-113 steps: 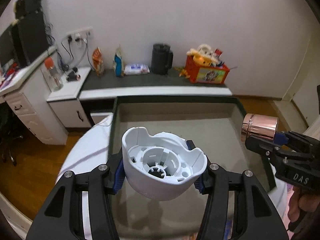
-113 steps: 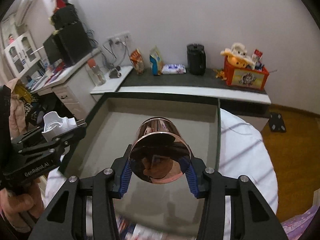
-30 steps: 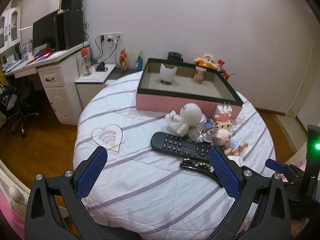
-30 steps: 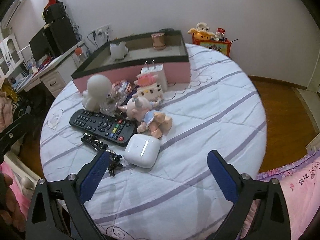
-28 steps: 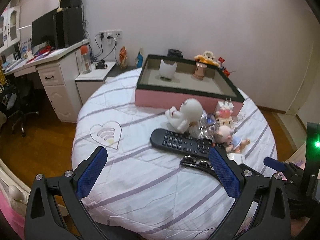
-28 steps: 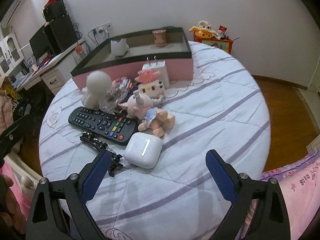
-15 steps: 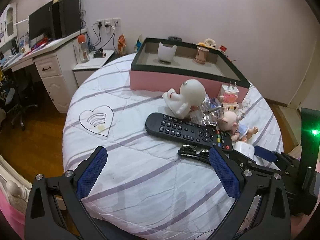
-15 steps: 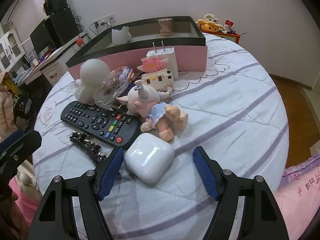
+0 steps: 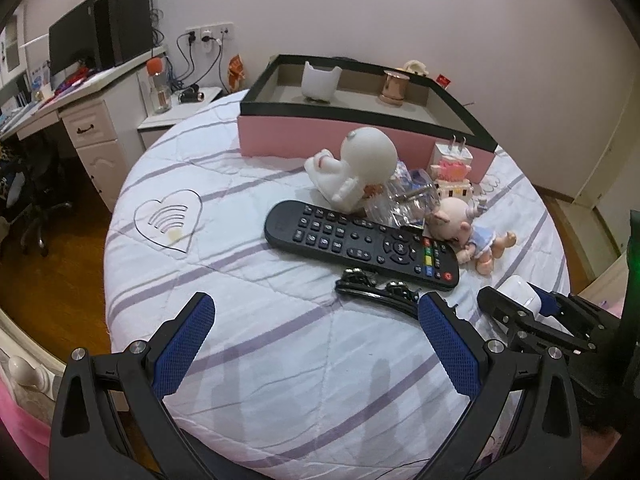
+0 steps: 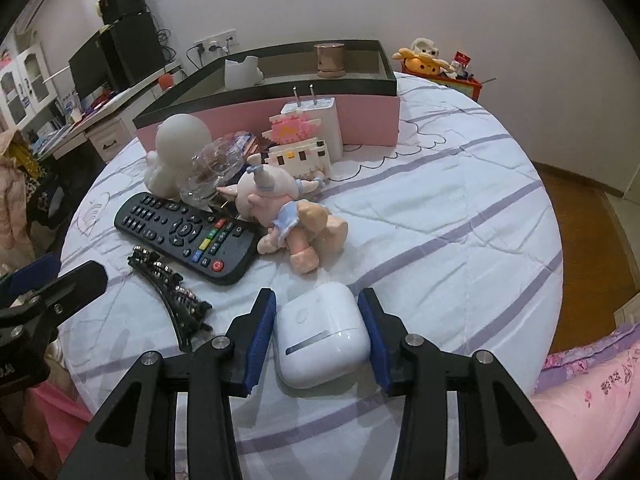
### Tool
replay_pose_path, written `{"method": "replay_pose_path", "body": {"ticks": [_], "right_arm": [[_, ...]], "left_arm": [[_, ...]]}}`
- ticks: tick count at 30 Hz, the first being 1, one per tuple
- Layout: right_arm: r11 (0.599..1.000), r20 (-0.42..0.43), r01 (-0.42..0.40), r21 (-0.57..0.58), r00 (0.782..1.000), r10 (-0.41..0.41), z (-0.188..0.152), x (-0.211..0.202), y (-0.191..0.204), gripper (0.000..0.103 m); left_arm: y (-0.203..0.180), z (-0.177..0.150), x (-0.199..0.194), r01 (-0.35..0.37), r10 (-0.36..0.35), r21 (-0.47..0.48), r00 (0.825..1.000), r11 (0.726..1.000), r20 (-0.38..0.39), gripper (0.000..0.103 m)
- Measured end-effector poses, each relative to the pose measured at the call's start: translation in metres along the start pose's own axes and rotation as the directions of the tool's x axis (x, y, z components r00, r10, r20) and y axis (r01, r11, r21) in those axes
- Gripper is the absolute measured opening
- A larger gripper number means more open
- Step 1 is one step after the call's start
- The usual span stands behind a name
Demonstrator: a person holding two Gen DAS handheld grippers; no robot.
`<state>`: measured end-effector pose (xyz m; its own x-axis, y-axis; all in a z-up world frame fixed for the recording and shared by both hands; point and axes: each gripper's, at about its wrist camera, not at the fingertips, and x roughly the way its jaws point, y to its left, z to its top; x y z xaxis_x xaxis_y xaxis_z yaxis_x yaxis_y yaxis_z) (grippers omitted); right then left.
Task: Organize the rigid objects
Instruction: 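Grasp the white earbud case with the right tool and lift it, then grasp the black hair clip with the left tool and lift it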
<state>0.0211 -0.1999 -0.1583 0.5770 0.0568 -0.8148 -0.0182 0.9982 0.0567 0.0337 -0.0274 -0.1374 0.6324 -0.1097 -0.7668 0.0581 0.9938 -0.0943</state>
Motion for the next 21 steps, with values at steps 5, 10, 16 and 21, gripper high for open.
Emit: {"method": "replay_pose_path", "body": {"ticks": [5,10,16,21], "right_arm": [[0.999,0.013,0.010,-0.048,1.000,-0.009,-0.005,-0.001,0.004,0.044],[0.999,0.023,-0.010,-0.050,1.000,0.012,-0.009,-0.005,0.000,0.043],[1.000,0.021,-0.026,-0.008,0.999,0.026,-0.010,-0.013,-0.012,0.043],[1.000,0.023,-0.015,0.015,1.000,0.014,-0.010,-0.017,-0.024,0.044]], "left_arm": [[-0.004,-0.002,0.003,0.000,0.000,-0.001,1.000,1.000,-0.011,0.103],[-0.008,-0.003,0.008,0.004,-0.004,-0.005,1.000,1.000,-0.022,0.103],[-0.022,-0.004,0.020,0.048,-0.049,-0.017,0.997,0.999,-0.052,0.103],[-0.041,-0.003,0.038,0.051,-0.054,-0.039,0.995,0.998,-0.083,0.103]]}}
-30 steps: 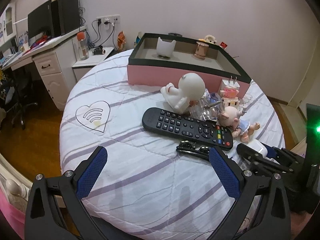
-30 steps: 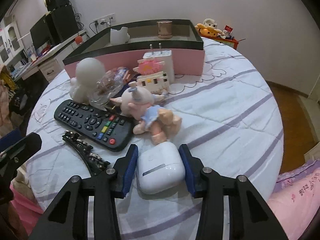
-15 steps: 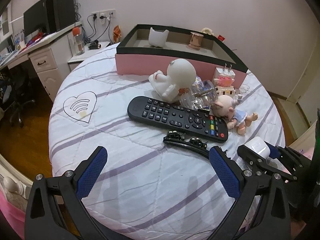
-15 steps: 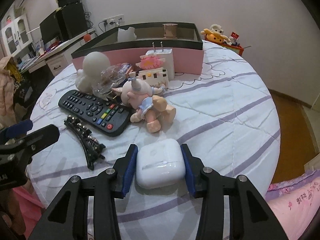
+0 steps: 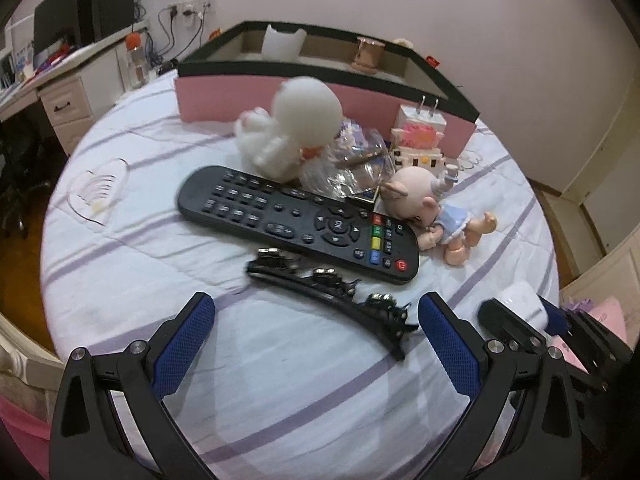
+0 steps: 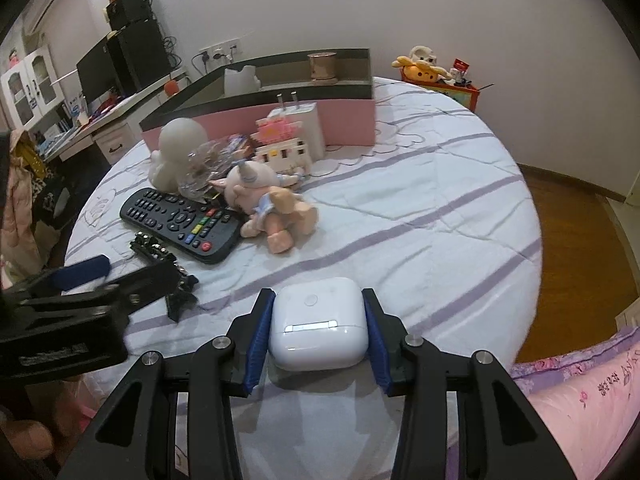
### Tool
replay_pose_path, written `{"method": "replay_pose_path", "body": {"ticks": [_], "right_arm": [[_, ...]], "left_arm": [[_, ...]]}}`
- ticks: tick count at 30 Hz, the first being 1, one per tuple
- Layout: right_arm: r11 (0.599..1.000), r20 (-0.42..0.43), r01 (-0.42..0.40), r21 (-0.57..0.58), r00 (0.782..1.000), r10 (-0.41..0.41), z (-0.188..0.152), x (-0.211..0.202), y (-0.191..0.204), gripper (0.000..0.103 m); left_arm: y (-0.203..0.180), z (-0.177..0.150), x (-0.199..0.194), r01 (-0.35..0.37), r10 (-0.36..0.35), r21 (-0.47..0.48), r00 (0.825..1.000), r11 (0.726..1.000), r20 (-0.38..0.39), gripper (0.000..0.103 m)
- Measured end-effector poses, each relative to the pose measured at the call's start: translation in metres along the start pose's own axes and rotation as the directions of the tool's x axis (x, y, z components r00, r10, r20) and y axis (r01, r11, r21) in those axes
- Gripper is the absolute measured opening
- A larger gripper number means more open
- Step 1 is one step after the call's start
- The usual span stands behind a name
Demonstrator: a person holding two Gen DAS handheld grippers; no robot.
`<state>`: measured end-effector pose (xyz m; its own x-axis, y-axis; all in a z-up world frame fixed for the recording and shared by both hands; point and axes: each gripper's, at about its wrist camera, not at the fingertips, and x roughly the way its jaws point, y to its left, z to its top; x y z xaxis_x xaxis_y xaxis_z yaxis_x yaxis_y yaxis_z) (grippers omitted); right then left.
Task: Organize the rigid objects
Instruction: 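Grasp the black hair clip with the left tool and lift it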
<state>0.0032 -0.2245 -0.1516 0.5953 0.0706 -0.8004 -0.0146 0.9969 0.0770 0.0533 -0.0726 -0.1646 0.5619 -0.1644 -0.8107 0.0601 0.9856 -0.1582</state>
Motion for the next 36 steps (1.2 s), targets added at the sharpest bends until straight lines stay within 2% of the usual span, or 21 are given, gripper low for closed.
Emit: {"method": "replay_pose_path", "body": {"ticks": [3,8,11,13,15,17,19,22,23,25,28,31,36], "right_arm": [[1.000,-0.007,-0.005,0.005,1.000,0.005,0.000,0.001,-0.004,0.044],[1.000,-0.007,-0.016,0.002,1.000,0.016,0.001,0.001,-0.002,0.044],[1.000,-0.009,-0.025,-0.001,1.000,0.025,0.002,0.002,0.000,0.044],[1.000,-0.011,-0.029,-0.002,1.000,0.029,0.003,0.003,0.001,0.044],[0.999,-0.013,-0.033,-0.003,0.999,0.033,0.003,0.004,0.003,0.044],[0.999,-0.014,-0.038,-0.004,0.999,0.038,0.004,0.005,0.005,0.044],[0.999,-0.016,-0.040,-0.009,0.999,0.040,0.005,0.005,0.008,0.044],[0.999,-0.019,-0.041,-0.011,0.999,0.040,0.005,0.005,0.010,0.044],[0.999,-0.019,-0.040,-0.011,0.999,0.040,0.005,0.005,0.010,0.044],[0.999,-0.020,-0.039,-0.012,0.999,0.039,0.005,0.004,0.010,0.044],[0.999,-0.022,-0.040,-0.012,0.999,0.039,0.006,0.003,0.011,0.044],[0.999,-0.023,-0.051,-0.018,0.998,0.050,0.008,0.004,0.015,0.044],[0.997,-0.023,-0.064,-0.038,0.998,0.063,0.012,0.004,0.026,0.044]], "left_arm": [[-0.005,0.000,0.009,-0.066,0.066,0.010,0.998,0.998,0.011,0.103],[0.007,-0.008,0.002,-0.091,0.090,0.026,0.995,0.995,0.050,0.100],[0.017,-0.013,-0.004,-0.088,0.084,0.059,0.993,0.994,0.079,0.092],[0.021,-0.017,-0.009,-0.101,0.093,0.085,0.991,0.991,0.094,0.079],[0.025,-0.017,-0.011,-0.096,0.087,0.086,0.991,0.992,0.100,0.077],[0.028,-0.014,-0.009,-0.097,0.088,0.086,0.991,0.992,0.102,0.079],[0.027,-0.011,-0.004,-0.116,0.106,0.090,0.989,0.989,0.104,0.088],[0.028,-0.008,0.002,-0.110,0.100,0.077,0.988,0.991,0.119,0.089],[0.029,-0.008,0.002,-0.104,0.094,0.072,0.988,0.992,0.125,0.086],[0.035,-0.009,-0.002,-0.089,0.080,0.060,0.988,0.994,0.134,0.062],[0.052,-0.006,-0.008,-0.058,0.053,0.031,0.990,0.998,0.132,0.036],[0.065,-0.006,-0.012,-0.020,0.018,0.018,0.992,1.000,0.126,0.029],[0.069,-0.009,-0.018,-0.007,0.002,0.037,0.991,0.999,0.136,0.027]]}}
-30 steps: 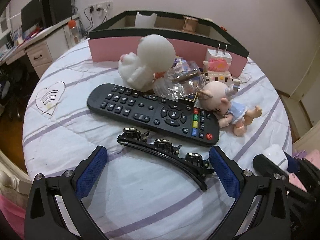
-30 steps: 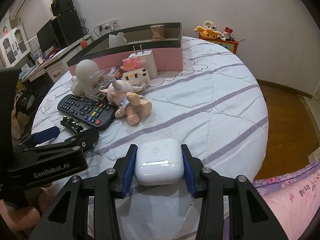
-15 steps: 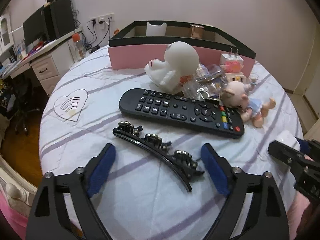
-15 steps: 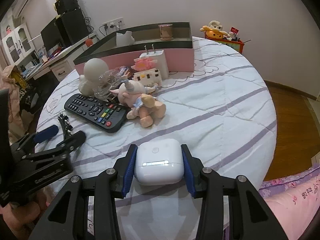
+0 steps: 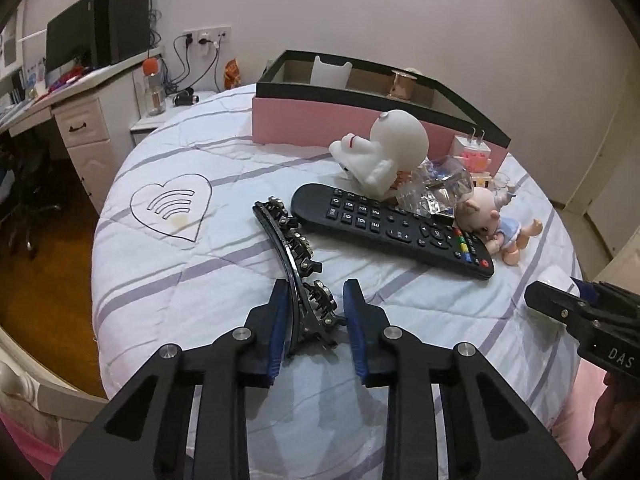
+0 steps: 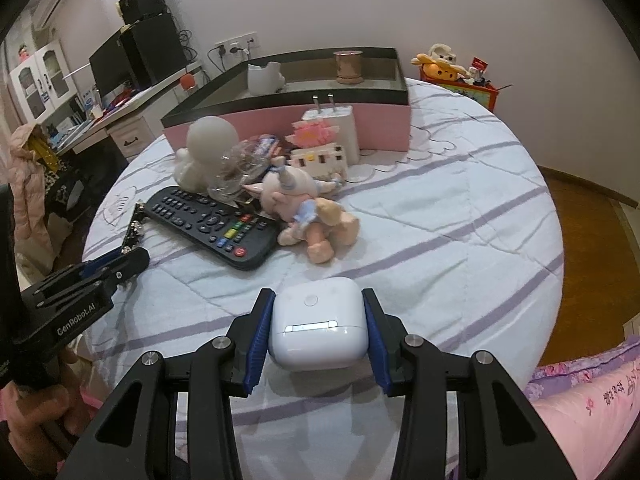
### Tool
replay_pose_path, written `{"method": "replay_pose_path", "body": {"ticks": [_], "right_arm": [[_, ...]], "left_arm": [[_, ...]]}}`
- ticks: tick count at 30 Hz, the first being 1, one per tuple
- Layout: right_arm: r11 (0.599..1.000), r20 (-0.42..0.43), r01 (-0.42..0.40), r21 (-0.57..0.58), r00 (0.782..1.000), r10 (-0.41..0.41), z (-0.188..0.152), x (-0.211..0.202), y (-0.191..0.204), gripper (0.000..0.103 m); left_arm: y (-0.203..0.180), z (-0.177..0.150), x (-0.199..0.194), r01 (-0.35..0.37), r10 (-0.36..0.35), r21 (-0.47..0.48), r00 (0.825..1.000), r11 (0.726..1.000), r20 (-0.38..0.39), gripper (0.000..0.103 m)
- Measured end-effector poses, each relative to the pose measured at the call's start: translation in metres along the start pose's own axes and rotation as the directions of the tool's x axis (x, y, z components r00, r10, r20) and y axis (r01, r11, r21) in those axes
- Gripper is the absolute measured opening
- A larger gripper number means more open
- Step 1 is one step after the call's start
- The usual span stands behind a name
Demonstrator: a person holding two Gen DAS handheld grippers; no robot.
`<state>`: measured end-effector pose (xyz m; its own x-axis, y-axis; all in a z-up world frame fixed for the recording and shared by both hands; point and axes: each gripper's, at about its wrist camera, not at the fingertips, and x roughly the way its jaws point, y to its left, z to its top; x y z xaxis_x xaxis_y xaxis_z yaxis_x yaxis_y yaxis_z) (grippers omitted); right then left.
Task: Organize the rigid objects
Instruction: 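Carry the hair clip with the left tool into the box while the right tool places the earbud case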
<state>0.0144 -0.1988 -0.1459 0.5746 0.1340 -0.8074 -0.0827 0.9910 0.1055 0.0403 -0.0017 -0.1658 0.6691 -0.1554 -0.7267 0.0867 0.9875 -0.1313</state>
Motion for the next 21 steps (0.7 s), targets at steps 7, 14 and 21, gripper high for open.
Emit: {"method": "replay_pose_path", "body": {"ticks": [7,14,21], "right_arm": [[1.000,-0.002,-0.021,0.003,1.000,0.021,0.005,-0.001,0.004,0.044],[0.999,0.013,-0.034,0.007,0.999,0.034,0.016,-0.007,0.006,0.044],[0.999,0.078,-0.047,-0.024,0.996,0.049,0.056,-0.021,0.007,0.044]], "left_arm": [[0.008,0.007,-0.011,0.011,-0.012,0.013,1.000,1.000,0.022,0.026],[0.010,0.015,-0.030,0.005,-0.006,0.029,0.998,1.000,0.055,0.026],[0.004,0.060,-0.041,0.031,-0.036,0.046,0.993,0.998,0.112,0.027]]}}
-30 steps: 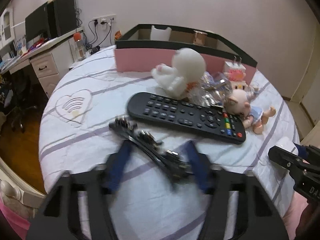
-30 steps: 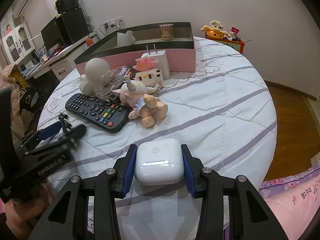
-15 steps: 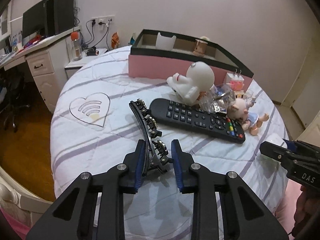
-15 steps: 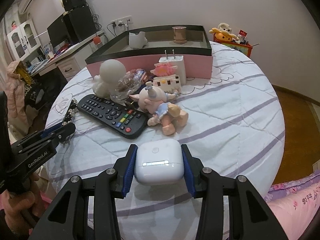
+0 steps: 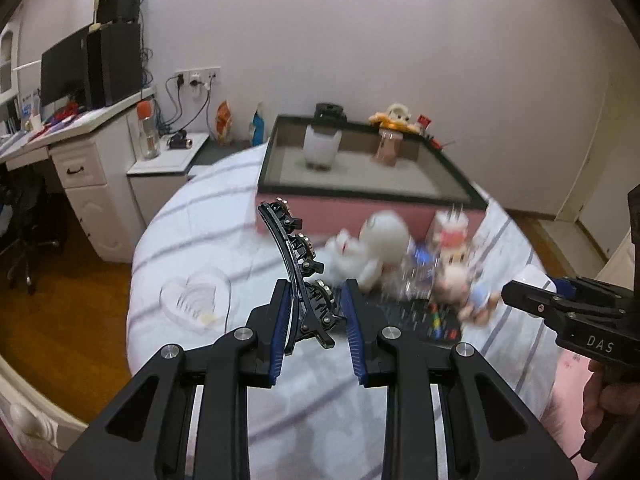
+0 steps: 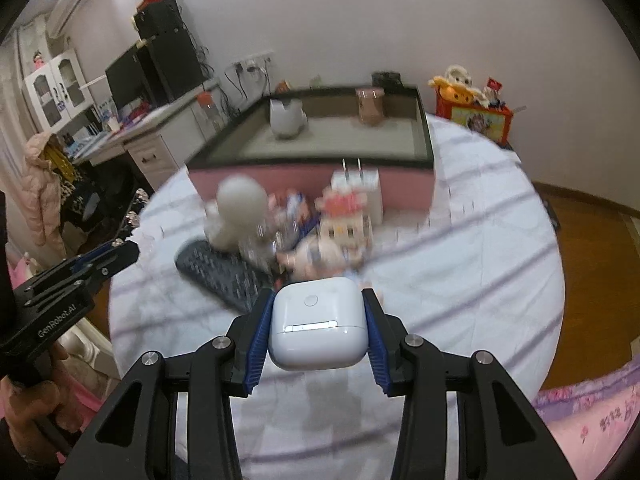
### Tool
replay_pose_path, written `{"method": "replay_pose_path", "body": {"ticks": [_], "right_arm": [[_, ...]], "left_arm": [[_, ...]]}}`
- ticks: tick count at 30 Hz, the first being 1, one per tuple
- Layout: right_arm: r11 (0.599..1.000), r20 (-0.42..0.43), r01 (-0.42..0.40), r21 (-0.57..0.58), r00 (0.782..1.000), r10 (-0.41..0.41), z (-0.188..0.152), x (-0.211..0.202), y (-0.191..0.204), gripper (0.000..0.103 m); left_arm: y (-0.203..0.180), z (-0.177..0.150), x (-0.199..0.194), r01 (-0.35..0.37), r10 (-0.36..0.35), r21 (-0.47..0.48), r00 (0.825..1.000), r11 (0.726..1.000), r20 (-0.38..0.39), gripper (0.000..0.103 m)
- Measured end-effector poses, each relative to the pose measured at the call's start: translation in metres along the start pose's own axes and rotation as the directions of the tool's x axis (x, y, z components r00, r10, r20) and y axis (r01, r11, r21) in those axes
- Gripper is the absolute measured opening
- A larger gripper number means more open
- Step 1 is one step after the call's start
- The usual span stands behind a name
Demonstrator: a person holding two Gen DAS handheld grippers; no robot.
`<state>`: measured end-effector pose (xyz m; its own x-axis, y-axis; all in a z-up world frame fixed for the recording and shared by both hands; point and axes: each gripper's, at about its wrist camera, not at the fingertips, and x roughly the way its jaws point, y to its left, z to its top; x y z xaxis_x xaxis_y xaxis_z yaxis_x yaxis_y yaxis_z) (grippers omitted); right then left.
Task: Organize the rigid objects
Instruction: 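Carry the hair clip with the left tool into the box while the right tool places the earbud case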
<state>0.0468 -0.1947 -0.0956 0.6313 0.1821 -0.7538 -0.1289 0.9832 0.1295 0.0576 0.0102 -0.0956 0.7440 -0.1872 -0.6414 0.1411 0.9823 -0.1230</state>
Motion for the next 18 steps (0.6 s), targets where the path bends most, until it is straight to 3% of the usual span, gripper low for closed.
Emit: {"method": "replay_pose_path", "body": {"ticks": [10,18], "right_arm": [[1.000,0.048,0.018,-0.021,0.999,-0.017,0.109,0.026,-0.021,0.044],[1.000,-0.054,0.025,0.010,0.998,-0.024,0.159,0.108,-0.045,0.044]], "left_arm": [[-0.012,0.091,0.040,0.031,-0.033,0.045,0.999,0.998,0.042,0.027],[-0.023,0.133,0.120,0.045,-0.041,0.089,0.998,0.995,-0.045,0.027]]}}
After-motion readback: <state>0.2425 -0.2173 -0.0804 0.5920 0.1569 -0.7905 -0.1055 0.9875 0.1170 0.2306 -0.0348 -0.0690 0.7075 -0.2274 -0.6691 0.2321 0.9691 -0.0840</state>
